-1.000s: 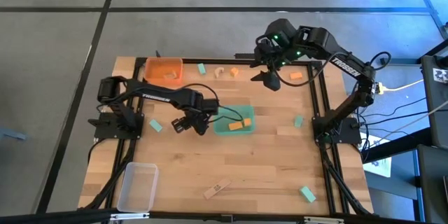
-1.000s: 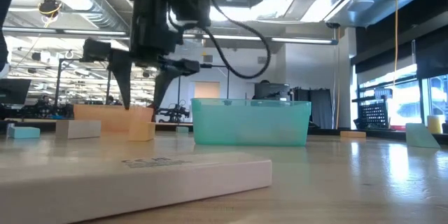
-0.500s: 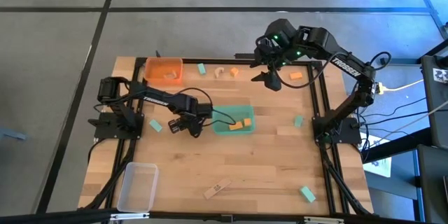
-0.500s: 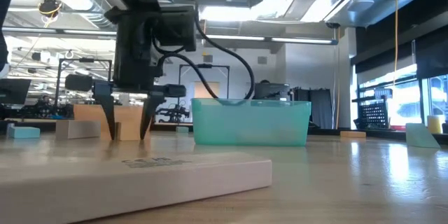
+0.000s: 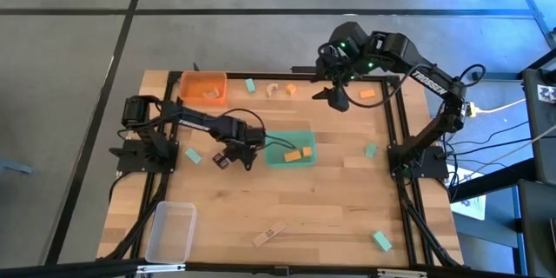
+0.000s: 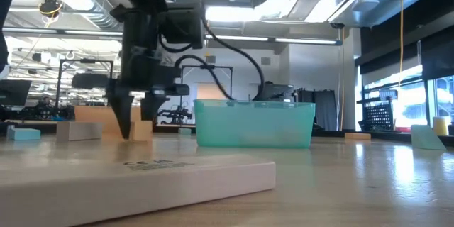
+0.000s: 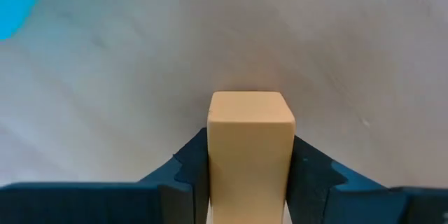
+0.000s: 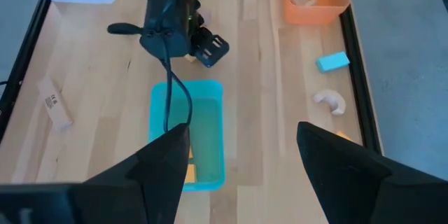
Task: Sort & place blocks by color
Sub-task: Put the orange block into the light blue bin
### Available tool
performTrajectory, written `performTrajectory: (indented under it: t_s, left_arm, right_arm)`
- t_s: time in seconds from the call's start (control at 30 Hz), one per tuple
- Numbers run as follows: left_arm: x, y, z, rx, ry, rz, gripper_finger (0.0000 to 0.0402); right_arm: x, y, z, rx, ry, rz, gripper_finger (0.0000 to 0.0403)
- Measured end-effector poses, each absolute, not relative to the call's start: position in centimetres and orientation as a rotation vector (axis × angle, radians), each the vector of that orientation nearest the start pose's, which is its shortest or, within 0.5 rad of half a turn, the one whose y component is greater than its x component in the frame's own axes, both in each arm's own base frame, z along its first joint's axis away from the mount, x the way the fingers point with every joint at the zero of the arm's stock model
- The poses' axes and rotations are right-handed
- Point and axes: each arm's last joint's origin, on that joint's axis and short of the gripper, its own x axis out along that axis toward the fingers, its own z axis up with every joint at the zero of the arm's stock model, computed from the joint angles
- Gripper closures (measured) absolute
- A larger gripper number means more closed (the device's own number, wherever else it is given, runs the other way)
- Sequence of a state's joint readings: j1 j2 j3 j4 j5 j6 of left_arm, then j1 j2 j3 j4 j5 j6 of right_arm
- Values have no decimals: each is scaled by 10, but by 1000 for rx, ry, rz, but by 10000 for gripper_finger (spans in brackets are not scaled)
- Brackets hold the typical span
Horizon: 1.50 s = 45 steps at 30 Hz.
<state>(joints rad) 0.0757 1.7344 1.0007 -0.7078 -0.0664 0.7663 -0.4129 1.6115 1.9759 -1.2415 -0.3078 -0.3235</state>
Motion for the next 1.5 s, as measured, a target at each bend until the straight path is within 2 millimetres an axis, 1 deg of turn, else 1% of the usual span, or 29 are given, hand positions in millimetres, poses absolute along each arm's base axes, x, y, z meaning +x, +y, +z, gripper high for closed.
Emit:
performTrajectory:
  t_s: [0.1,0.17,0.3,0.37,0.5,0.57,0.6,0.63,0.7,0.83,0.97,1.03,1.07,1.13,1.2,1.27,1.33,1.47,1.5]
  left_arm:
    - [298,26,159,521,1430,-362,280]
    - [301,28,172,482,1401,-309,280]
    - [301,34,208,446,1312,-233,280]
    - [298,39,230,419,1259,-188,280]
    - [300,51,276,376,1120,-19,280]
    - [308,54,295,351,1042,60,280]
    - [309,56,301,329,1026,87,280]
    - [313,57,305,304,1013,107,280]
    - [327,58,310,251,941,115,280]
    - [349,60,295,139,911,72,280]
    - [369,60,266,47,939,-3,280]
    - [378,59,249,27,969,-21,280]
    - [384,59,243,25,956,-29,280]
    - [390,58,229,16,988,-43,280]
    - [399,56,217,8,977,-68,280]
    - [401,56,206,-15,1011,-91,280]
    - [406,56,201,-45,988,-104,280]
    - [407,56,197,-75,996,-103,280]
    - [407,56,196,-78,1001,-102,274]
  right_arm:
    - [276,-116,437,11,823,20,139]
    - [274,-120,437,18,823,8,139]
    - [271,-127,437,31,827,-17,139]
    - [268,-131,437,39,832,-31,139]
    - [262,-139,435,62,850,-58,139]
    - [259,-143,434,82,864,-73,139]
    - [258,-144,434,97,866,-83,139]
    - [257,-147,434,116,866,-99,139]
    - [254,-150,434,143,868,-120,139]
    - [250,-158,433,136,888,-200,139]
    - [245,-165,432,110,942,-353,139]
    - [243,-167,432,106,953,-377,139]
    - [242,-168,432,106,953,-380,139]
    - [241,-169,432,107,953,-382,139]
    - [241,-170,432,104,954,-383,139]
    - [241,-170,432,95,955,-375,139]
    - [240,-171,432,93,954,-371,139]
    - [239,-172,432,97,952,-367,139]
    - [239,-172,432,97,951,-367,139]
